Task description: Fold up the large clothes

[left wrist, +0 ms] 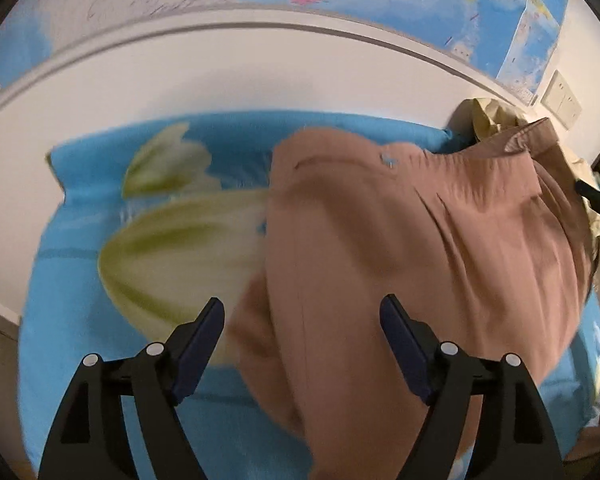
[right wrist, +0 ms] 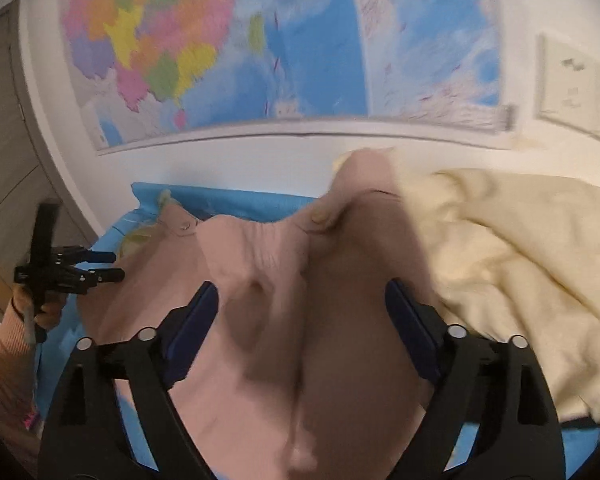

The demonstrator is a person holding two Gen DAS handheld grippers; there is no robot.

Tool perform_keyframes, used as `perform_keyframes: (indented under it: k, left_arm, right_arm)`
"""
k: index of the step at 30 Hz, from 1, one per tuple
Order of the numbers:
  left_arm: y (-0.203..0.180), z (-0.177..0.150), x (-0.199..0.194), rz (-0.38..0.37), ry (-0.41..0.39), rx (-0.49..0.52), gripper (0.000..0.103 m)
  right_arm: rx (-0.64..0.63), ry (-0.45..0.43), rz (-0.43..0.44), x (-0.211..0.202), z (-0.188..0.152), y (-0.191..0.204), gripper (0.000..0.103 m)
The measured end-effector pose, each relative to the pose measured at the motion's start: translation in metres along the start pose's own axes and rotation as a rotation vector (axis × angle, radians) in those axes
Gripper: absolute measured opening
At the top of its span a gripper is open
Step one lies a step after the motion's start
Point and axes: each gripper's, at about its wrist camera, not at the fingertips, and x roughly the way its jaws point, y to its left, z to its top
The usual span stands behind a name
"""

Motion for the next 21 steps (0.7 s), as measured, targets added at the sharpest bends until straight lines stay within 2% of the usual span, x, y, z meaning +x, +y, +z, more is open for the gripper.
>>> perform_keyframes:
  k: [3, 5, 9, 11, 12, 13, 14, 15, 16, 17, 18, 20, 21]
  left_arm:
    - [0.011, -0.021, -0.01, -0.056, -0.031, -0.048, 0.082]
    - [0.015, -0.033, -0.015, -0.101, -0.042, -0.072, 0.083]
    - [0.01, -0.047, -0.016, -0.164, -0.047, -0.064, 0.085]
    - [0.001, -0.05, -0.014, -0.187, -0.034, -0.043, 0.084]
    - [-0.006, -0.053, -0.011, -0.182, -0.026, -0.028, 0.08]
    - [-0.012, -0.054, -0.009, -0.159, -0.025, -0.015, 0.061]
    - [-0.016, -0.054, -0.007, -0.129, -0.022, -0.01, 0.043]
    - [-0.018, -0.054, -0.005, -0.114, -0.014, -0.029, 0.032]
    - [-0.016, -0.052, -0.007, -0.126, -0.013, -0.051, 0.02]
    - [-0.012, -0.05, -0.011, -0.122, -0.016, -0.073, 0.014]
    - [-0.01, -0.047, -0.014, -0.122, -0.02, -0.086, 0.013]
    - [-0.004, -0.043, -0.021, -0.134, -0.026, -0.12, 0.009]
    - [-0.004, -0.043, -0.023, -0.137, -0.026, -0.12, 0.009]
  right_arm:
    - [0.019, -0.006, -0.046, -0.027, -0.026, -0.012, 0.093]
    - [0.057, 0.029, -0.076, -0.036, -0.051, -0.025, 0.094]
    - [0.145, 0.109, -0.018, -0.032, -0.095, -0.04, 0.094]
    - [0.111, 0.137, -0.024, -0.02, -0.108, -0.033, 0.082]
    - [0.1, 0.144, -0.031, -0.015, -0.111, -0.029, 0.064]
    - [0.096, 0.158, -0.031, -0.009, -0.113, -0.028, 0.048]
    - [0.099, 0.163, -0.046, -0.007, -0.112, -0.029, 0.039]
    - [0.099, 0.165, -0.059, -0.008, -0.111, -0.032, 0.016]
    - [0.109, 0.16, -0.06, -0.013, -0.104, -0.036, 0.009]
    - [0.124, 0.133, -0.064, -0.024, -0.096, -0.042, 0.008]
    - [0.122, 0.105, -0.074, -0.037, -0.092, -0.046, 0.001]
    - [0.071, 0.025, -0.145, -0.068, -0.071, -0.048, 0.001]
    - [0.068, 0.012, -0.146, -0.075, -0.067, -0.05, 0.001]
